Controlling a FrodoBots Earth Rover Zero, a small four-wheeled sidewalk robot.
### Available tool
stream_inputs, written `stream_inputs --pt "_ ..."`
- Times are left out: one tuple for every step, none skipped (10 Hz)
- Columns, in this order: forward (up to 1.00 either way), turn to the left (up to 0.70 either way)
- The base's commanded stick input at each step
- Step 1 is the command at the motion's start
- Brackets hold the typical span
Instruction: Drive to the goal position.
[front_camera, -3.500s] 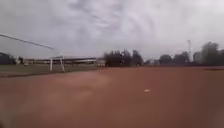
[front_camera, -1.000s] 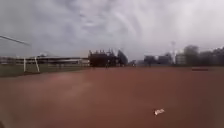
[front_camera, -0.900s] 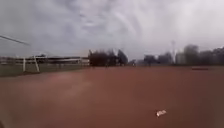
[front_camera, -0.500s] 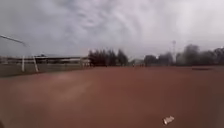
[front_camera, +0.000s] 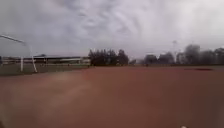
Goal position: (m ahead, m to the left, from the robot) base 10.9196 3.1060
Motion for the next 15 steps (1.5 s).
stream_inputs --pt "0.5 0.0" --pt "0.5 0.0" --pt "0.5 0.0" --pt "0.5 0.0" --pt "0.5 0.0" --pt "0.5 0.0" --pt "0.5 0.0" --pt "0.5 0.0" --pt "0.5 0.0" --pt "0.5 0.0" --pt "0.5 0.0" --pt "0.5 0.0" --pt "0.5 0.0" --pt "0.5 0.0" --pt "0.5 0.0"
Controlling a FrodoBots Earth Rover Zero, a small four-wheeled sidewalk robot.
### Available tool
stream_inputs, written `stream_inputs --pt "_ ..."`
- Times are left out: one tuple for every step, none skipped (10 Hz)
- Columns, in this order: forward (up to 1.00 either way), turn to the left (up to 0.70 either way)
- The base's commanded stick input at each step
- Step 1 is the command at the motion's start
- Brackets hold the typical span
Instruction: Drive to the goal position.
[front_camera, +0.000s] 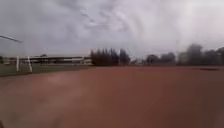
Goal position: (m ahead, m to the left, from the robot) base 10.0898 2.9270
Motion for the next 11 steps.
stream_inputs --pt "0.5 0.0" --pt "0.5 0.0" --pt "0.5 0.0" --pt "0.5 0.0" --pt "0.5 0.0" --pt "0.5 0.0" --pt "0.5 0.0" --pt "0.5 0.0" --pt "0.5 0.0" --pt "0.5 0.0" --pt "0.5 0.0"
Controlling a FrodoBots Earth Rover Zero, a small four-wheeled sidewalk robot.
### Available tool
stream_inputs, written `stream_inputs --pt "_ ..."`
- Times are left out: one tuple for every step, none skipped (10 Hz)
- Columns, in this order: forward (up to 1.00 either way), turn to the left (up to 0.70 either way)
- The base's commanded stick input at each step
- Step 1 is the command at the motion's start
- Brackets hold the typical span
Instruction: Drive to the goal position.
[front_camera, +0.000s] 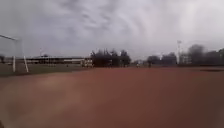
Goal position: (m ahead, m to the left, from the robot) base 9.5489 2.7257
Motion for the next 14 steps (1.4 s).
stream_inputs --pt "0.5 0.0" --pt "0.5 0.0" --pt "0.5 0.0" --pt "0.5 0.0" --pt "0.5 0.0" --pt "0.5 0.0" --pt "0.5 0.0" --pt "0.5 0.0" --pt "0.5 0.0" --pt "0.5 0.0" --pt "0.5 0.0" --pt "0.5 0.0" --pt "0.5 0.0" --pt "0.5 0.0"
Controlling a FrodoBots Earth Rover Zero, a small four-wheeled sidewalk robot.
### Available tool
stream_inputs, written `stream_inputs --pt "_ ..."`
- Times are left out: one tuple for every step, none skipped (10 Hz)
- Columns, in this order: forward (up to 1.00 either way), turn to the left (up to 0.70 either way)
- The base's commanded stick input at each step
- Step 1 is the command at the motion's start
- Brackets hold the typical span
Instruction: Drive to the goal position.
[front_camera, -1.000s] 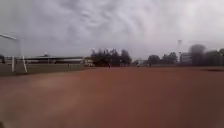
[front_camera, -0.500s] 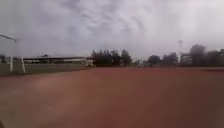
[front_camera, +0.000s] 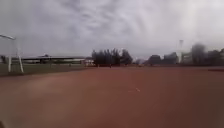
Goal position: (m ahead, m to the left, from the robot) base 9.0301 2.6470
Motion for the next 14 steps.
stream_inputs --pt "0.5 0.0" --pt "0.5 0.0" --pt "0.5 0.0" --pt "0.5 0.44" --pt "0.5 0.26" --pt "0.5 0.07" --pt "0.5 0.0" --pt "0.5 0.0" --pt "0.5 0.0" --pt "0.5 0.0" --pt "0.5 0.0" --pt "0.5 0.0" --pt "0.5 0.0" --pt "0.5 0.0"
